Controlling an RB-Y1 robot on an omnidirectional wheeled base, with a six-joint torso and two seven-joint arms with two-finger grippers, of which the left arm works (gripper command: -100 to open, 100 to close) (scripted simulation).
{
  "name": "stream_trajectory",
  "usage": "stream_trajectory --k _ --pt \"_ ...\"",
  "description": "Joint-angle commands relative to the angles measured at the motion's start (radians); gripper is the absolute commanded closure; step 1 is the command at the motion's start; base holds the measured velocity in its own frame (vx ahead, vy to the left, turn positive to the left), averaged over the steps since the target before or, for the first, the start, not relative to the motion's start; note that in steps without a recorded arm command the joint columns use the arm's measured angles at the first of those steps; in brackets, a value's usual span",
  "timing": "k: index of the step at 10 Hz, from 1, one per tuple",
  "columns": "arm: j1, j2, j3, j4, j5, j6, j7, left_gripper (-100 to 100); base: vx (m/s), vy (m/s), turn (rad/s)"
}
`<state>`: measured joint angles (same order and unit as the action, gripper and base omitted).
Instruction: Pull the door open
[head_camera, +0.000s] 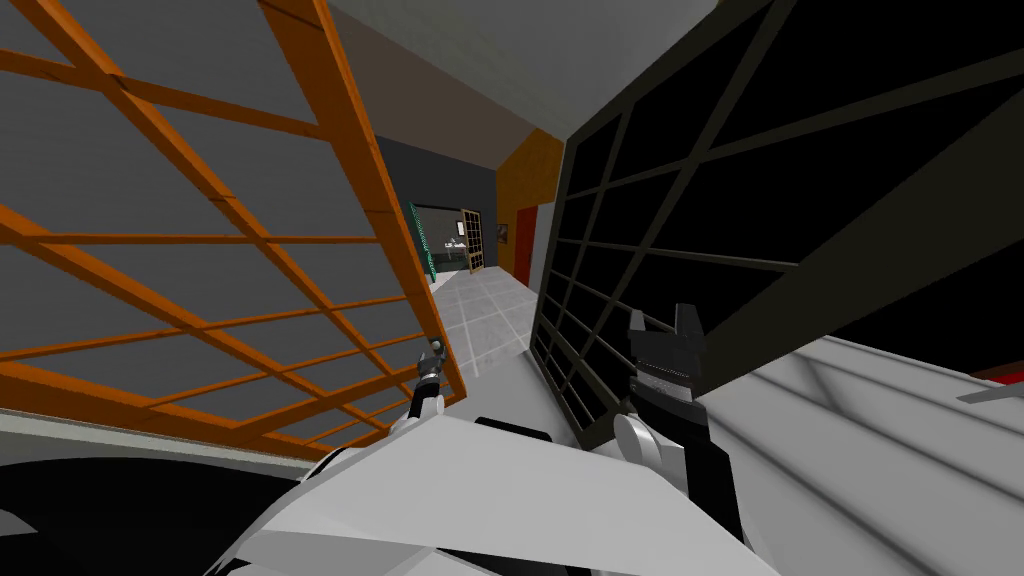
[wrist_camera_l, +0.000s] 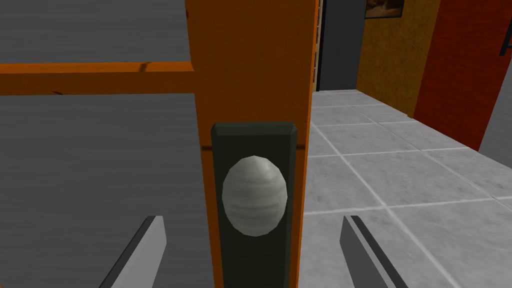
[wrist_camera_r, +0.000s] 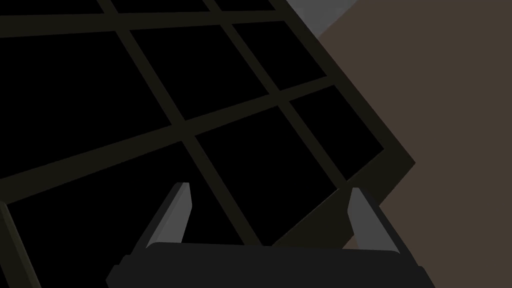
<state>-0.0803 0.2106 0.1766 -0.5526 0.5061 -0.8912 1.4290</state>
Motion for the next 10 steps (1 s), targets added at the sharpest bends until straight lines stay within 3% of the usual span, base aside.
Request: stream_trajectory --k 1,2,3,4,9,10 --pt "0.018 0.030 -0.001 -0.008 0.001 0.008 0.034 -100 0.186 0.010 -0.035" --pt "0.025 0.044 -0.002 -0.005 0.001 0.007 0.051 -100 0.199 0.019 -0.032" --pt "0.026 0.033 -0.003 -0.009 0.000 0.006 0.039 -100 0.084 0.010 -0.006" --pt "0.026 0.033 -0.003 -0.009 0.000 0.006 0.039 100 -0.013 -0.001 0.006" --pt "0.026 0.033 -0.003 -0.009 0.000 0.006 0.039 100 -0.016 -0.002 -0.002" --pt "0.027 0.034 -0.022 -0.013 -0.012 0.011 0.051 100 -0.145 0.002 -0.061"
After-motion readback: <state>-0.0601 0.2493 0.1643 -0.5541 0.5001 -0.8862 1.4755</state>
